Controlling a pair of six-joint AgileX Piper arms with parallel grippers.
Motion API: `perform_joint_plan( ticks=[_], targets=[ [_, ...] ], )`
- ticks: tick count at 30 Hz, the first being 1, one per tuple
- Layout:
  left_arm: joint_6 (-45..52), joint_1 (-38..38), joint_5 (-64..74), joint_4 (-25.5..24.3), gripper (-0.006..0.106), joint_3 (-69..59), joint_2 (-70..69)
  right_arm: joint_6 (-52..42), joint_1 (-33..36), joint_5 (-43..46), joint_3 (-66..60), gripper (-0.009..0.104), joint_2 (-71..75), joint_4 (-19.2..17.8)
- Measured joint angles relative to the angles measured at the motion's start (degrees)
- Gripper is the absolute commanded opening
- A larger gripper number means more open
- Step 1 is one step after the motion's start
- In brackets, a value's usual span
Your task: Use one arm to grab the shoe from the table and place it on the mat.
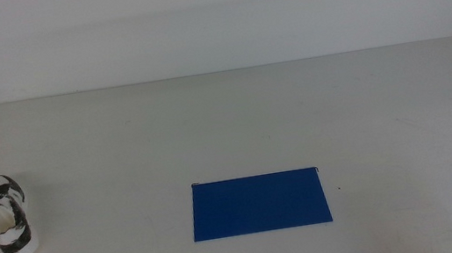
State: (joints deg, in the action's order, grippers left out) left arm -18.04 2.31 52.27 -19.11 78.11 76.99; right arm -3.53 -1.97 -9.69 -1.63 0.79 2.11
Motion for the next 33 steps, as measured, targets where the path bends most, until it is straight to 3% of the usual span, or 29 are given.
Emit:
perform_joint_plan(
  ticks=[12,23,33],
  targets=[
    [4.9,6.9,14.0,13.1,0.088,14.4,22.5,0.0,0.0,0.0,0.0,0.066,0.0,0.0],
    [6.0,7.0,13.4,17.7,0.088,14.6,36.0,0.0,0.0,0.0,0.0,0.066,0.0,0.0],
    [6.7,7.0,12.9,18.1,0.088,14.7,41.2,0.0,0.0,0.0,0.0,0.066,0.0,0.0]
  ],
)
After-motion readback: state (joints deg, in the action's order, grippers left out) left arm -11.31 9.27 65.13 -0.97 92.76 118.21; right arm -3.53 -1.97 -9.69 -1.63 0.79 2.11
